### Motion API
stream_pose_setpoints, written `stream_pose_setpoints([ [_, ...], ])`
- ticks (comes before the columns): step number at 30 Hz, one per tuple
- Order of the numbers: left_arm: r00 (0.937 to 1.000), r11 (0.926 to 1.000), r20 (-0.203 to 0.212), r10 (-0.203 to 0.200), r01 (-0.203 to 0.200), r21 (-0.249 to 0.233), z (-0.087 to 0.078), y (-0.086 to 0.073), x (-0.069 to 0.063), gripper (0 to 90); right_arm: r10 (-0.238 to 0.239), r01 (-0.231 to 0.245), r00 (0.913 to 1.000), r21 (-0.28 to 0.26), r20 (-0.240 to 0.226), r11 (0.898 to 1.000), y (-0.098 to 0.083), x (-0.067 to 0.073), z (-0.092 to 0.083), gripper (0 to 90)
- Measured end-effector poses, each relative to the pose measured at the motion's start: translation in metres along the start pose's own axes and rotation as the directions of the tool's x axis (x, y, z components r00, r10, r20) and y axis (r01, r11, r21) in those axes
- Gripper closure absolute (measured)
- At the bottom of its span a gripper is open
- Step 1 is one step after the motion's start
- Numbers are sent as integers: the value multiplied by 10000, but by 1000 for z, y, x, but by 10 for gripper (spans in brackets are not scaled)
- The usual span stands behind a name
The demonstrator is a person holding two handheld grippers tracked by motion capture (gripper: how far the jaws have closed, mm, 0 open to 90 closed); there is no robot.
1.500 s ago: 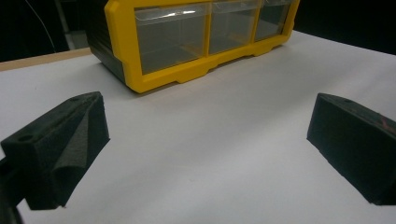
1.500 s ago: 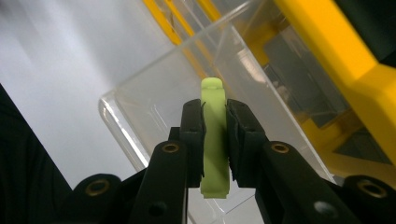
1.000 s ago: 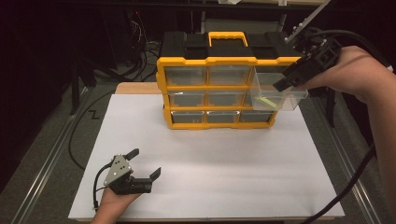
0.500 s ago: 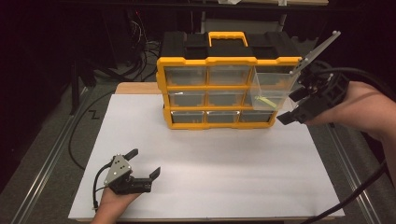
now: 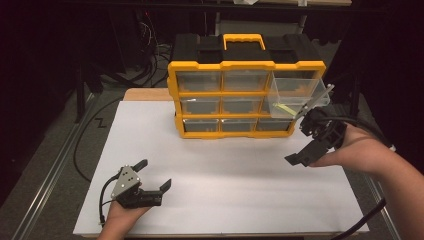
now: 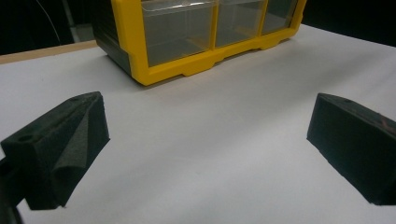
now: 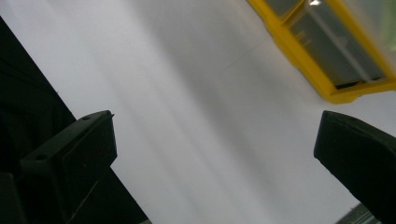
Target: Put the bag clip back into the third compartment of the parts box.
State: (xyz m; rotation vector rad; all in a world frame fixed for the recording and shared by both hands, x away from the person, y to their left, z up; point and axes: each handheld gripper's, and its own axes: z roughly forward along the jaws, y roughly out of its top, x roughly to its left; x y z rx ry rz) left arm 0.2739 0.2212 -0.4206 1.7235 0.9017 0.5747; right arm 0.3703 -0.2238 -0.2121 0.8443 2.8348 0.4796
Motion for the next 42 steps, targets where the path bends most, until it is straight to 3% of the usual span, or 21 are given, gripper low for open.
stream_pose_setpoints([
  [12,10000,10000,45,52,-52,8,0,0,0,4,42,-21,9990,481,-447,9988,-19,1,84,0],
  [19,9998,10000,166,60,-60,2,1,0,0,4,190,-143,9989,1106,-417,9938,-29,1,141,0],
  [20,9998,10000,200,44,-44,-18,1,0,0,4,222,-168,9990,1332,-393,9909,-32,1,156,0],
  [27,9997,10000,233,52,-52,-7,1,0,-1,4,433,-377,9983,1364,-380,9899,-40,0,182,0],
  [30,9998,10000,211,46,-46,12,1,0,0,4,623,-582,9974,1079,-353,9925,-43,0,182,0],
  [33,9998,10000,186,42,-43,82,1,0,0,4,704,-695,9969,293,-336,9972,-47,0,176,0],
  [36,9998,9999,180,16,-18,121,2,0,0,4,887,-911,9952,-600,-421,9940,-52,-1,169,0],
  [38,9999,9999,169,-22,20,144,2,0,0,4,1070,-1127,9930,-1322,-496,9848,-58,-1,167,0],
  [40,9999,9998,144,-73,70,194,3,0,0,4,1296,-1383,9900,-2064,-555,9686,-64,-2,166,0],
  [42,9999,9997,110,-88,85,226,3,0,0,4,1521,-1658,9859,-2855,-697,9439,-71,-2,166,0],
])
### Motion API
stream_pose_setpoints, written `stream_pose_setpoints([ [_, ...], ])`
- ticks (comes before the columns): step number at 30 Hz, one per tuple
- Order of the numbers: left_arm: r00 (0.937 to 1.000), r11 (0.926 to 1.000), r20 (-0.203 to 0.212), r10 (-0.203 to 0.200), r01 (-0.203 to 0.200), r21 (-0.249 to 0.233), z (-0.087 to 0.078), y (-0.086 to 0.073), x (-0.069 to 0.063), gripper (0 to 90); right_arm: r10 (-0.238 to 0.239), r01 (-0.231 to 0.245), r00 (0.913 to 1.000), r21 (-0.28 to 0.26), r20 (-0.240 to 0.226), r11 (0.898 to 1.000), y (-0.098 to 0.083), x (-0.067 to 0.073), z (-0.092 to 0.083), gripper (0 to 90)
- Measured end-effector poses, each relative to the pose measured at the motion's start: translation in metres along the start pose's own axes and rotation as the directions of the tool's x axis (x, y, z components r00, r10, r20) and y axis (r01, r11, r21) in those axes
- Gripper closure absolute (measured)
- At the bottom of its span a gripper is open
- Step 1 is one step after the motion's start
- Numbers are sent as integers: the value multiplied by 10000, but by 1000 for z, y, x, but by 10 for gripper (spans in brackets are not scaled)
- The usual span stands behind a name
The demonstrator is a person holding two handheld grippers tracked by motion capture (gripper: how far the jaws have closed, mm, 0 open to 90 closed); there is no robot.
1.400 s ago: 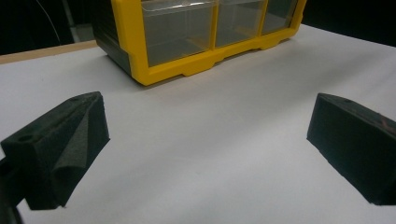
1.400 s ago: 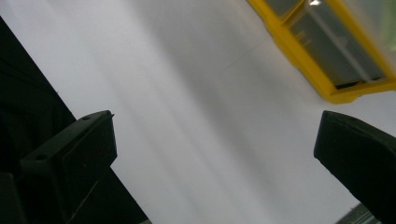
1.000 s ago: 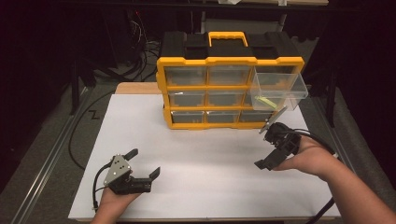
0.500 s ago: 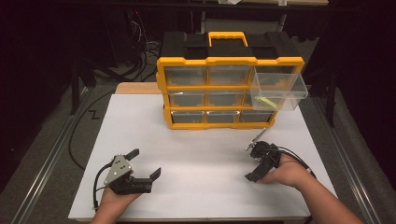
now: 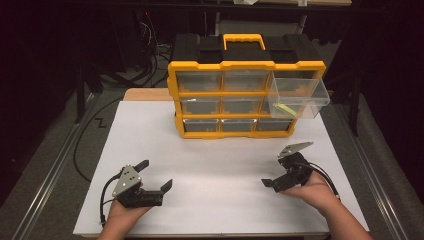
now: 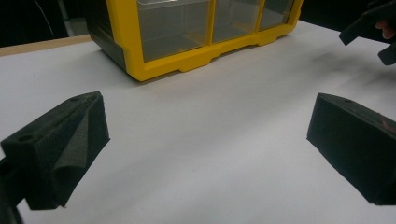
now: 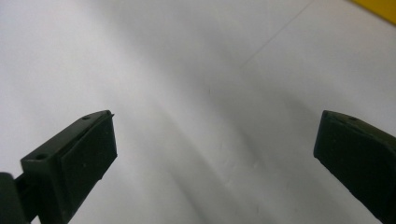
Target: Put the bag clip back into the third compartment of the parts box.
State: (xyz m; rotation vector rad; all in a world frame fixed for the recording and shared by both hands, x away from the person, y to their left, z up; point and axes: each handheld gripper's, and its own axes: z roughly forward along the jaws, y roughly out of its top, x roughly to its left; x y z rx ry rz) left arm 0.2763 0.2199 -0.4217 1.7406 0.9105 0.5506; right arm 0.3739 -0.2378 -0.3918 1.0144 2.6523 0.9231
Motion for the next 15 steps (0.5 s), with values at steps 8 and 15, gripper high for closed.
stream_pose_setpoints([
  [8,10000,10000,-44,-54,54,5,-1,0,1,4,687,-640,9976,-3447,14,9365,-23,7,-3,0],
  [15,9996,9997,-133,-242,241,-59,0,0,4,4,953,-731,9952,-4879,209,8699,-48,17,-6,0],
])
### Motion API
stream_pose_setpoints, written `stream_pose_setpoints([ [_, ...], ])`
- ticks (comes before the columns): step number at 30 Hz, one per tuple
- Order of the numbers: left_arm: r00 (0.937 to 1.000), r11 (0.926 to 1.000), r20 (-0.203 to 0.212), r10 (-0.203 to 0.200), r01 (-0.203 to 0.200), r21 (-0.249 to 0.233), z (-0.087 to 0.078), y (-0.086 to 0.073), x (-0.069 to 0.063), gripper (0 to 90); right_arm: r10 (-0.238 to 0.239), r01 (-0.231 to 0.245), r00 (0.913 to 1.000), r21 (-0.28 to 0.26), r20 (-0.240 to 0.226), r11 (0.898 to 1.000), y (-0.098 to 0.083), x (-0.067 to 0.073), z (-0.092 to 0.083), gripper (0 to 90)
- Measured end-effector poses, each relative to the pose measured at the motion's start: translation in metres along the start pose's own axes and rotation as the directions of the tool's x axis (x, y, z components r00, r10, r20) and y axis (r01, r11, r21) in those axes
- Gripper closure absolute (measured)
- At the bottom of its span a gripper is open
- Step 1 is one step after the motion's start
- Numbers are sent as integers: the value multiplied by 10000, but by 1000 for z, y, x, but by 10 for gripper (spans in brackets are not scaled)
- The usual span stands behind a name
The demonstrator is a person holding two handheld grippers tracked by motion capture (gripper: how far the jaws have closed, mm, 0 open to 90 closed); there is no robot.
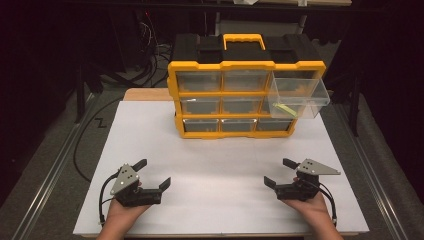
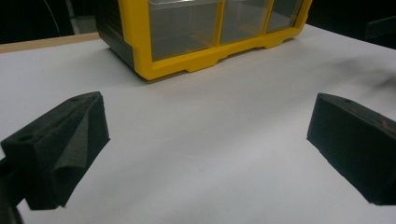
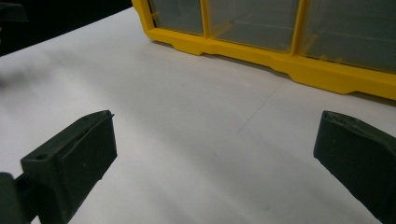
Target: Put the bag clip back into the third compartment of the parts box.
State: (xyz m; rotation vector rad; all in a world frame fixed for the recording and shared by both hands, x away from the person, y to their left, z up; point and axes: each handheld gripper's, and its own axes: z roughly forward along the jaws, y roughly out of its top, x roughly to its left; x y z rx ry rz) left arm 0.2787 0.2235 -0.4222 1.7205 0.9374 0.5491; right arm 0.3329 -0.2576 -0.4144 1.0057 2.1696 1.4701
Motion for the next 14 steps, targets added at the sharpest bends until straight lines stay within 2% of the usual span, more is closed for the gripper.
stream_pose_setpoints([
  [2,10000,10000,-53,-13,14,79,2,0,1,4,34,-28,9996,-236,284,9997,-1,-2,-3,0],
  [5,9998,9998,-169,-65,68,197,4,-1,1,4,573,-562,9983,-752,130,9956,0,-6,-8,0],
  [8,9997,9993,-257,-38,47,377,6,-2,0,4,303,-284,9991,-651,282,9975,-2,-8,-9,0],
  [10,9996,9992,-271,-82,93,395,6,-3,0,4,352,-339,9992,-625,195,9975,-3,-10,-10,0],
  [12,9996,9989,-270,-24,36,465,6,-3,-1,4,174,-156,9993,-552,330,9984,-3,-10,-11,0],
  [14,9997,9991,-239,14,-4,422,5,-3,-1,4,198,-176,9991,-583,371,9981,-4,-10,-12,0],
])
